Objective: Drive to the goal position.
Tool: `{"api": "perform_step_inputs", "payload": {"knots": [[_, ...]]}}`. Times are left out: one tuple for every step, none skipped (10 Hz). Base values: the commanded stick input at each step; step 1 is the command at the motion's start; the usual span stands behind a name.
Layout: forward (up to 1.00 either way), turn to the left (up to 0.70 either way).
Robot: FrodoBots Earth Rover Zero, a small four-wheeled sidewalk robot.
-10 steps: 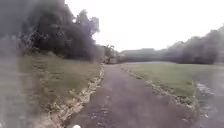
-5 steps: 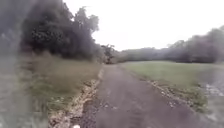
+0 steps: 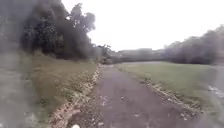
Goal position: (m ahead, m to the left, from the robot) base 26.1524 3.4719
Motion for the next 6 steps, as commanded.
{"api": "perform_step_inputs", "payload": {"knots": [[0.85, 0.0], [0.85, 0.0], [0.85, 0.0], [0.85, 0.0], [0.85, 0.0], [0.85, 0.0]]}}
